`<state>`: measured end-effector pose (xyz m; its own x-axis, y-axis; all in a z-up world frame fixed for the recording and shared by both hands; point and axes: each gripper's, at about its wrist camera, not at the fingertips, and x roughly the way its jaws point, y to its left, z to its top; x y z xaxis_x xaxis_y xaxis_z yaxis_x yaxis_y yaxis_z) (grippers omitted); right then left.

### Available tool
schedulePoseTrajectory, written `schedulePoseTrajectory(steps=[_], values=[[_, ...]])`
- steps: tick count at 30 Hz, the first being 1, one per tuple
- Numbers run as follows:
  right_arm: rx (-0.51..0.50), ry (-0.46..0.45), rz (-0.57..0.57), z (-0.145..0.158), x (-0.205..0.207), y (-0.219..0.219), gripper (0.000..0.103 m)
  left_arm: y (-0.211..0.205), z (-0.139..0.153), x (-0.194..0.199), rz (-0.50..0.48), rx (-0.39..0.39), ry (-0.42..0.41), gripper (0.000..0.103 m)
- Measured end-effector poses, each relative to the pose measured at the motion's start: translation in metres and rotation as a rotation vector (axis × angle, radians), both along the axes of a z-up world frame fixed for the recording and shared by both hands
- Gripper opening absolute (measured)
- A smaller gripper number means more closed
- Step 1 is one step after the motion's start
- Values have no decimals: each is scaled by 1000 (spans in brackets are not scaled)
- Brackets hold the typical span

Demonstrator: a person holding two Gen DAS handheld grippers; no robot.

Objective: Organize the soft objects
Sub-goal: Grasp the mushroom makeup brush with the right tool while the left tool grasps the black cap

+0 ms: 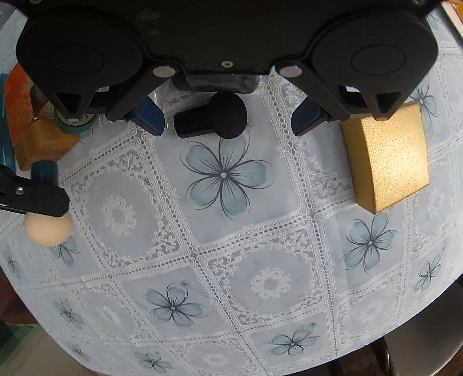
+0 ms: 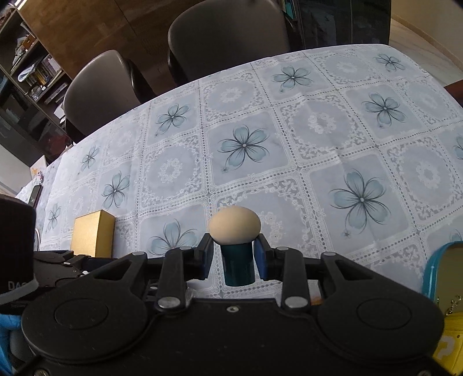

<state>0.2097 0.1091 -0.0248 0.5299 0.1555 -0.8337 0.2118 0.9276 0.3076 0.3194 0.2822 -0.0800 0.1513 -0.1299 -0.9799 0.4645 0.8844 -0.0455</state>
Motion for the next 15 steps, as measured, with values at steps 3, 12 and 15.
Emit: schedulePoseTrajectory(steps=[3, 12, 15], values=[[0, -5, -4, 2, -6, -4, 33, -1, -10, 5, 22, 22, 18, 95], [-9, -17, 14, 10, -18, -1, 33, 4, -20, 14, 83, -40, 73, 62], [-16, -24, 34, 15, -21, 5, 33, 9, -11, 12, 105, -77, 81, 55]])
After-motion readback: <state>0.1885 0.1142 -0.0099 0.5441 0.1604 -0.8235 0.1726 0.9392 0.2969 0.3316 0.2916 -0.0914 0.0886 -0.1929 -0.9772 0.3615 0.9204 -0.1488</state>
